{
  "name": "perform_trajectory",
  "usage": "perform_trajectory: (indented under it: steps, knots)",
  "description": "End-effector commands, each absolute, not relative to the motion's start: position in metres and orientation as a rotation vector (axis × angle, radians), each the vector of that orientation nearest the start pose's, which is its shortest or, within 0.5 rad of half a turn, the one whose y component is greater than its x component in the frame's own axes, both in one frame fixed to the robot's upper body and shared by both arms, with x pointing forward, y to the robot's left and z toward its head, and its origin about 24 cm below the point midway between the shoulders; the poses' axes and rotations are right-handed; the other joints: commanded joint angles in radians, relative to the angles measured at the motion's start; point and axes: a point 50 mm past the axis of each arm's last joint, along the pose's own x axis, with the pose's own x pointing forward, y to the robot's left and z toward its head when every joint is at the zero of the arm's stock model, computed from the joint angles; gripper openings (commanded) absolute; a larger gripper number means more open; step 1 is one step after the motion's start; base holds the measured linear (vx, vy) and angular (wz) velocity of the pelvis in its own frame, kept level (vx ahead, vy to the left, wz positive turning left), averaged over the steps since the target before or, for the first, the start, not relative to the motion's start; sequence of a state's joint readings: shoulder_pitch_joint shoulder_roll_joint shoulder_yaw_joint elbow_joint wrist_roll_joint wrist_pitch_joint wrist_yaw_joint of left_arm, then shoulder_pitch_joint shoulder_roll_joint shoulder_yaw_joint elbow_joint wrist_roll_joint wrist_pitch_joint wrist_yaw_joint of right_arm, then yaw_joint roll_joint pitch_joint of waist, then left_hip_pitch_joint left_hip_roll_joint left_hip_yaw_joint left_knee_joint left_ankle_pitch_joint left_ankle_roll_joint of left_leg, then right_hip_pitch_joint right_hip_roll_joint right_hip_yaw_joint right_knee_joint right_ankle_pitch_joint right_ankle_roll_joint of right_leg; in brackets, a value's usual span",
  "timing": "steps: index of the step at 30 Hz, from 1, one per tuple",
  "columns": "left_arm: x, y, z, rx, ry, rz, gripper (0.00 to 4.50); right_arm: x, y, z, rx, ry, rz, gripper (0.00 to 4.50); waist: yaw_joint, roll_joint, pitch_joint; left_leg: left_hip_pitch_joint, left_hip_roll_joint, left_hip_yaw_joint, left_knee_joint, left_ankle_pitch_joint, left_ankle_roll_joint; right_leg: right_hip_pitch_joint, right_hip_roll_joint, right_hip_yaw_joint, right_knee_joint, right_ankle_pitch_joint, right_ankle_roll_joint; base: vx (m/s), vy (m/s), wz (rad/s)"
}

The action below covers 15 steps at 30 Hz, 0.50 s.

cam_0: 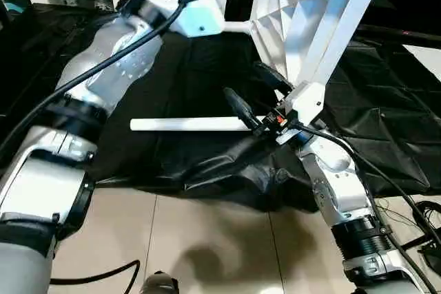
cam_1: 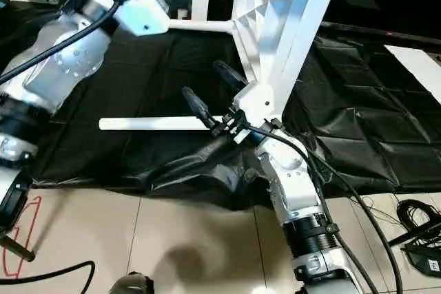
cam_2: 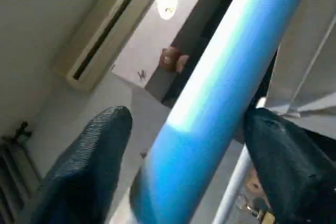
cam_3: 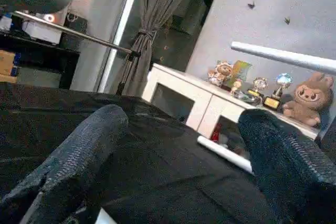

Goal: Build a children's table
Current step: Flip table

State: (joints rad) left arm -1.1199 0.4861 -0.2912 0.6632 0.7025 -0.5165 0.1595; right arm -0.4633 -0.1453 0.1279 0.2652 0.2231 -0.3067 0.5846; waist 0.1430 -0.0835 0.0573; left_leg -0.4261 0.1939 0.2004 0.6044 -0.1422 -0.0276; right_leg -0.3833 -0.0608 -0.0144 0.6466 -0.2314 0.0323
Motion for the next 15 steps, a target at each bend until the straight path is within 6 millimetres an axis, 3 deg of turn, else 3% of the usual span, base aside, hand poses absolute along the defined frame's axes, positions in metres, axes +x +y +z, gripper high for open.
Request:
perform_trajectory:
  steps: [1,7,15]
  knots:
    - [0.3745,0.1057,0.2839,1.265,-1.019,-0.168,3.43,0.3095,-0.0961,0.1331,-0.091,-0.469,0.785,3.93,-0.003,0.026,-0.074,0.061,0.042,-0.035,-0.077,-0.301,-0.077,0.007,-0.071,0.022,-0.068,0.004,-0.154,0.0,0.0,0.0]
    - [0.3761,0.105,0.2857,1.272,-1.024,-0.175,2.94,0.3091,-0.0947,0.1318,-0.083,-0.464,0.79,3.93,-0.003,0.027,-0.075,0.062,0.044,-0.035,-0.076,-0.29,-0.075,0.007,-0.071,0.021,-0.065,0.027,-0.159,0.0,0.0,0.0]
    - [0.3824,0.1099,0.2936,1.306,-0.983,-0.12,2.28,0.3065,-0.0903,0.1289,-0.096,-0.453,0.817,3.93,-0.003,0.027,-0.073,0.062,0.044,-0.036,-0.079,-0.321,-0.078,0.005,-0.073,0.022,-0.07,-0.016,-0.159,0.0,0.0,0.0]
